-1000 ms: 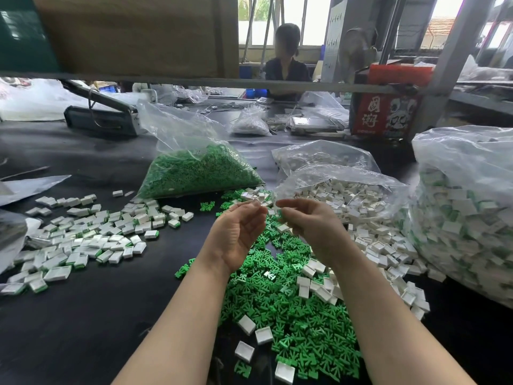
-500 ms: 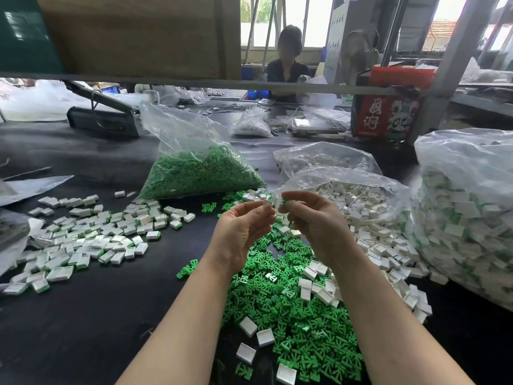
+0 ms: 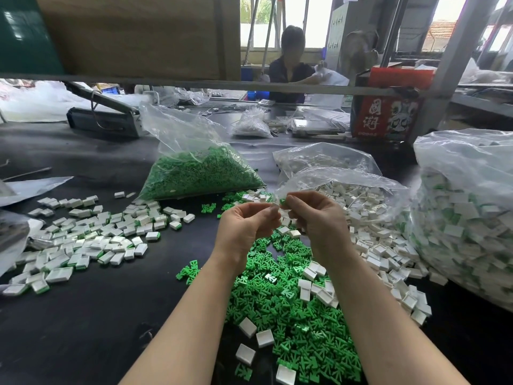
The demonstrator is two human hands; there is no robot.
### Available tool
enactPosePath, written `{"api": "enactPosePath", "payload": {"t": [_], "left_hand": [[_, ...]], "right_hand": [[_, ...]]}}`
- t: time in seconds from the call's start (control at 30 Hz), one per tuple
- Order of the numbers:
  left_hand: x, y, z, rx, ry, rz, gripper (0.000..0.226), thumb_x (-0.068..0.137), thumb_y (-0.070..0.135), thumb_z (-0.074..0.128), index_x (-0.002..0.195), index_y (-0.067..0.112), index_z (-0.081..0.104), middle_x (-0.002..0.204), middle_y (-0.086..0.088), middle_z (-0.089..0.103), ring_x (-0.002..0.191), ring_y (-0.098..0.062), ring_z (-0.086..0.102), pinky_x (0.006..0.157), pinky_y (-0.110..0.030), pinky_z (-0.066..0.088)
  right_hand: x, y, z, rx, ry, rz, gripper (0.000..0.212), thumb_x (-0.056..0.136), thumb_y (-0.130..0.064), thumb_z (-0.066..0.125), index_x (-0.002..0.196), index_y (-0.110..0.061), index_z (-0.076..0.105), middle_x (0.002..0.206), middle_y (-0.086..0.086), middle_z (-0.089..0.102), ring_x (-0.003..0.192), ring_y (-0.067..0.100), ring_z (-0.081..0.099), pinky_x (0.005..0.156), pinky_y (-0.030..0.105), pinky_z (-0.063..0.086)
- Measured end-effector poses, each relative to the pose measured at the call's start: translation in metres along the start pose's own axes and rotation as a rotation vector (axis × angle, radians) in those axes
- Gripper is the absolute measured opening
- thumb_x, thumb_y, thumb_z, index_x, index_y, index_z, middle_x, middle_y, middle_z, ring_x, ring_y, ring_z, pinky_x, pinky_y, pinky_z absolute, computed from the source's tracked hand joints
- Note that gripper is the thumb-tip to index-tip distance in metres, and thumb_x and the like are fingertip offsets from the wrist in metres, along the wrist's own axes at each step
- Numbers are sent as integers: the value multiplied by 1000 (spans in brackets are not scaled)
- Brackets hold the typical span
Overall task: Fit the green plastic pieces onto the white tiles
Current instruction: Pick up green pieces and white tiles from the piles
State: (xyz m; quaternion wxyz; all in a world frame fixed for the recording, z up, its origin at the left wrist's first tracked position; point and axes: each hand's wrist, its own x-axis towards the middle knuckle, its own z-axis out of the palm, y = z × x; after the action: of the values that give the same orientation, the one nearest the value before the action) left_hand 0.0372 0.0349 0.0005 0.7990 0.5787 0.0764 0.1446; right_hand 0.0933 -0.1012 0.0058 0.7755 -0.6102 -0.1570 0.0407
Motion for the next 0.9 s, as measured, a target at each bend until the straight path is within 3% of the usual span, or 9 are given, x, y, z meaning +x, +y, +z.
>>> {"api": "enactPosePath", "payload": {"t": [0.13,0.33,0.43,0.57,0.67,0.77,0.9], "left_hand": [[-1,1,-1,3,7,30,21,66,25,79,83,14,74,83,-11,76,72,-17,71,64,-22,56],[0,0,-3,-16,17,33,19,72,19,77,89,12,72,82,-9,75,73,-16,70,64,-21,55],[0,-1,-5,-31,11,29,26,66,23,78,89,12,73,82,-8,75,73,-15,70,63,-20,54],[1,-2,-5,-50,-9,35,18,67,20,78,85,16,76,83,-8,75,74,-15,70,64,-20,54],[1,-3,-6,-43,-11,43,17,68,21,78,84,17,78,84,-8,75,76,-16,69,64,-20,54],[2,-3,-7,-9,-10,63,14,71,20,79,84,17,79,84,-8,75,77,-17,68,66,-21,54],[2,-4,-7,14,-7,88,12,72,18,78,84,17,79,84,-8,75,77,-17,67,67,-21,55]], "right_hand": [[-1,-1,0,-42,-15,-6,11,84,-6,72,95,-8,70,85,9,69,69,12,60,60,23,47],[-1,-4,2,4,-77,53,19,87,3,63,101,-8,71,85,3,67,73,12,54,70,27,42],[-2,-4,3,-4,-128,40,20,93,0,57,104,-7,71,85,-2,69,73,9,53,67,25,41],[-4,-1,3,-62,-167,18,21,95,-4,55,100,-14,73,85,-5,69,72,9,52,62,23,45],[-4,2,5,-148,-132,-74,19,95,-3,57,104,-12,72,76,-12,69,62,-2,55,56,15,45],[-3,3,5,-239,-84,-147,15,92,-8,64,107,-10,67,85,-1,69,66,-4,60,63,14,48],[-3,4,5,-309,-73,-197,11,87,-9,70,98,-8,70,89,4,73,77,6,69,70,17,52]]}}
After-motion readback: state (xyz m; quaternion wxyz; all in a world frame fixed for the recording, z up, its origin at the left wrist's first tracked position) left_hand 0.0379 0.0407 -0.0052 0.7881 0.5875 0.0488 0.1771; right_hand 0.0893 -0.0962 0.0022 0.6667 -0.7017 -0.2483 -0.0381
